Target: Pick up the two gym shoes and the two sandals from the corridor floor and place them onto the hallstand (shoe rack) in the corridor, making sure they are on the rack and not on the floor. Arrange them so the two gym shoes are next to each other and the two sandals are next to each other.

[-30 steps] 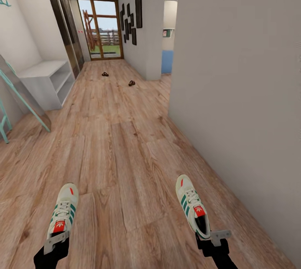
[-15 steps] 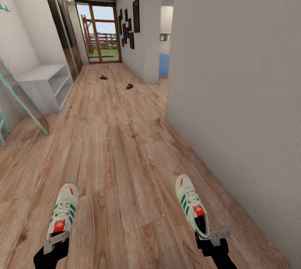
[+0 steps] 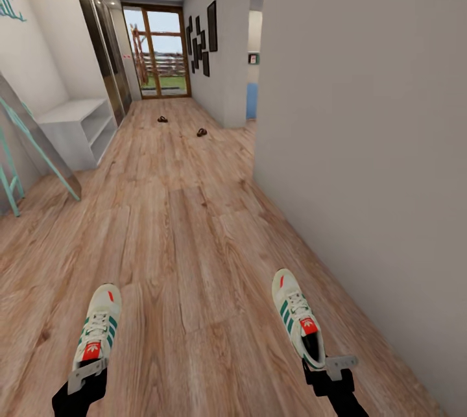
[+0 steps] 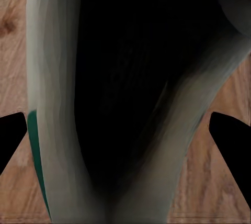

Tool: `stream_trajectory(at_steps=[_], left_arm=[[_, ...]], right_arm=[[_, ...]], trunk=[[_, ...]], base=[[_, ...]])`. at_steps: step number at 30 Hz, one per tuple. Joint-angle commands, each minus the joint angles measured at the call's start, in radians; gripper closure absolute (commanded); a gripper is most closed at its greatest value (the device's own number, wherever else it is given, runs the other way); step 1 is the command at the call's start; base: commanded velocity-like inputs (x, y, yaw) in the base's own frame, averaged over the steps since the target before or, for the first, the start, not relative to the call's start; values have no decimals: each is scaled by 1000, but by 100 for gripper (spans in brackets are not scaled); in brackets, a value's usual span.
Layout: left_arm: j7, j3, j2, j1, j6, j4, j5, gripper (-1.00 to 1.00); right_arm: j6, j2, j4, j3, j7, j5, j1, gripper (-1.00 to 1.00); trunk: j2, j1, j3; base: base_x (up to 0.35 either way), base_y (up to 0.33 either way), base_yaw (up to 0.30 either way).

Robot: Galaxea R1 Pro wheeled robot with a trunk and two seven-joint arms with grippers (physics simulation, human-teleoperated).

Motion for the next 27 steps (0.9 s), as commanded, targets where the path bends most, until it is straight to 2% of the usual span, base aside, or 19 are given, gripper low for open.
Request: stream_trajectory(at_steps=[1, 10, 27], left_arm=[[-8, 9, -1, -1, -3, -2, -7, 100], [-8, 9, -1, -1, -2, -2, -7, 100], [-7, 10, -1, -1, -2, -2, -7, 100]], right_arm=[[-2, 0, 1, 1, -2, 7, 0, 100], [-2, 3, 2, 1, -4, 7, -1, 100], [-3, 5, 6, 1, -5, 7, -1, 100]], trunk=[[0, -1, -1], [0, -1, -1], [0, -1, -1]], base=[[-278, -178, 0], [-278, -196, 0], [-278, -201, 268]])
